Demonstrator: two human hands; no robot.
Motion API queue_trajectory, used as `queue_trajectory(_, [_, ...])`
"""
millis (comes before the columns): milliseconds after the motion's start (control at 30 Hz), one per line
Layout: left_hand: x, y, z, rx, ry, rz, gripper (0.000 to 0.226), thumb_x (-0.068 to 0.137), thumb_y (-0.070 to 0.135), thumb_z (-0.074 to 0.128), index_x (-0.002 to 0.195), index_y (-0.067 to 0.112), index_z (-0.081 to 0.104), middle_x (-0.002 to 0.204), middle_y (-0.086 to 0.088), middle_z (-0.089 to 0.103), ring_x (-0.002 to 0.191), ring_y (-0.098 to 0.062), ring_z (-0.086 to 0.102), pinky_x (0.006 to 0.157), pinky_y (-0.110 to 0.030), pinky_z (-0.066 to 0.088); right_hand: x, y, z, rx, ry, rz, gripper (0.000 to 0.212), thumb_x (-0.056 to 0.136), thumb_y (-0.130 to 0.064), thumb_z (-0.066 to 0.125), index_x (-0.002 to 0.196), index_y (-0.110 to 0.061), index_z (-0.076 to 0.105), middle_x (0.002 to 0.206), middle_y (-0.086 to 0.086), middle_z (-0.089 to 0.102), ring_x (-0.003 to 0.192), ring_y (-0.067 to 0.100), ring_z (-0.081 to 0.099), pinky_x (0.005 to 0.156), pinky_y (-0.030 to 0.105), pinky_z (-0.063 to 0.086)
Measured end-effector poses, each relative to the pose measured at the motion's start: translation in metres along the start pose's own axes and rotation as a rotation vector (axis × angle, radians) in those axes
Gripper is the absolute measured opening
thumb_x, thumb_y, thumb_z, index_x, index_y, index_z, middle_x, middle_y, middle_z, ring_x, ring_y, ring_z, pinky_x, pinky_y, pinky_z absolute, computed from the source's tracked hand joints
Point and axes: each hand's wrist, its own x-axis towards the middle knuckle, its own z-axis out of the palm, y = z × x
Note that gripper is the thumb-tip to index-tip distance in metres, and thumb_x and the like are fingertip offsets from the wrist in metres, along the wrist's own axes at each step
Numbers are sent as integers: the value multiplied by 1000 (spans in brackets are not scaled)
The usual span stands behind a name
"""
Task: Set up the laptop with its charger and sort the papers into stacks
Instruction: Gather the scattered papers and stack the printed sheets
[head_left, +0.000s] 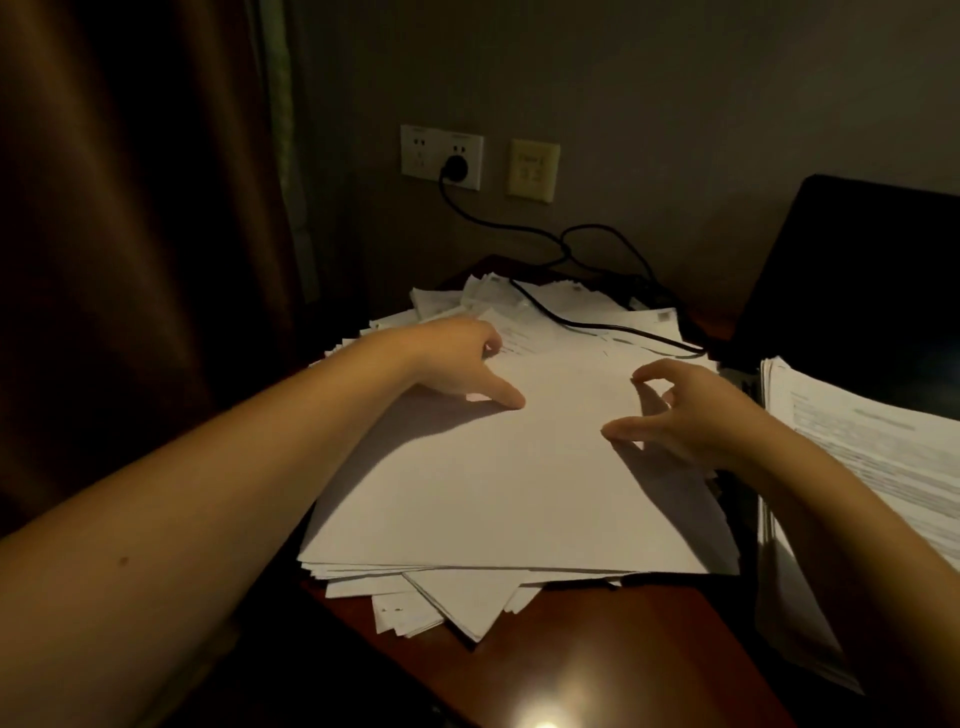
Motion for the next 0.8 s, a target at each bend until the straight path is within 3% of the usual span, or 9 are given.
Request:
queue_trajectory(100, [8, 8, -7, -23, -39, -74, 88, 70, 70, 76, 140, 25, 50, 136, 5, 54, 115, -20, 54, 99, -37, 49, 2, 4, 0, 53, 66, -64, 68, 78, -31, 83, 137, -31, 50, 132, 9, 59, 110, 28, 59, 77, 33, 53])
queue_trajectory(167, [11, 10, -7, -44, -43, -81, 69, 72, 66, 78, 124, 25, 60, 122, 6, 61, 104, -18, 59, 91, -35, 53, 3, 9, -1, 111, 117, -130, 66, 79, -21, 82, 136, -33, 52, 114, 3, 64, 89, 18, 61, 67, 26, 52])
queue_trajectory(233, [12, 5, -4, -134, -29, -61, 48, 75, 58, 80, 102, 21, 66, 106, 3, 67, 94, -18, 63, 83, -33, 53, 4, 12, -1, 186, 192, -173, 69, 80, -17, 81, 139, -33, 50, 106, -2, 60, 81, 11, 57, 65, 22, 49])
queue_trajectory(333, [5, -1, -7, -339, -15, -10, 34, 83, 46, 78, 94, 15, 70, 93, -4, 68, 85, -22, 63, 73, -35, 49, 9, 15, -2, 294, 319, -184, 69, 83, -15, 78, 143, -31, 46, 109, -3, 60, 83, 11, 59, 67, 19, 47])
queue_trajectory(400, [-1, -5, -11, -472, 5, -3, 28, 87, 40, 76, 95, 14, 69, 96, -7, 70, 89, -24, 67, 82, -38, 55, 13, 17, -1, 332, 371, -181, 69, 85, -19, 78, 144, -29, 45, 115, 0, 62, 86, 10, 61, 71, 22, 49])
queue_trajectory(467, [-5, -10, -12, -609, 119, -20, 23, 88, 35, 76, 92, 14, 68, 98, -12, 72, 93, -28, 70, 88, -44, 57, 16, 20, 1, 315, 414, -140, 75, 84, -27, 79, 147, -27, 39, 131, 3, 59, 109, 21, 61, 87, 35, 52])
queue_trajectory(533, [-7, -15, -10, -802, 289, -42, 19, 87, 30, 78, 82, 17, 65, 86, -10, 71, 88, -28, 70, 81, -42, 56, 18, 21, 0, 314, 469, -97, 83, 82, -35, 80, 150, -26, 33, 146, 5, 48, 128, 28, 51, 96, 42, 48])
queue_trajectory(667, [-17, -7, -10, -1200, 438, -113, 20, 84, 21, 80, 94, 13, 66, 90, -6, 72, 84, -24, 71, 72, -32, 58, 12, 13, -1, 657, 478, -43, 83, 80, -33, 81, 148, -21, 34, 137, 1, 52, 120, 22, 53, 92, 33, 45])
queue_trajectory(800, [-26, 12, -6, -1465, 383, -59, 24, 86, 13, 75, 109, 9, 68, 99, -11, 74, 79, -23, 73, 61, -30, 61, 12, 9, -1, 932, 373, -7, 44, 83, -29, 79, 118, -8, 64, 102, 1, 71, 95, 23, 68, 78, 34, 55])
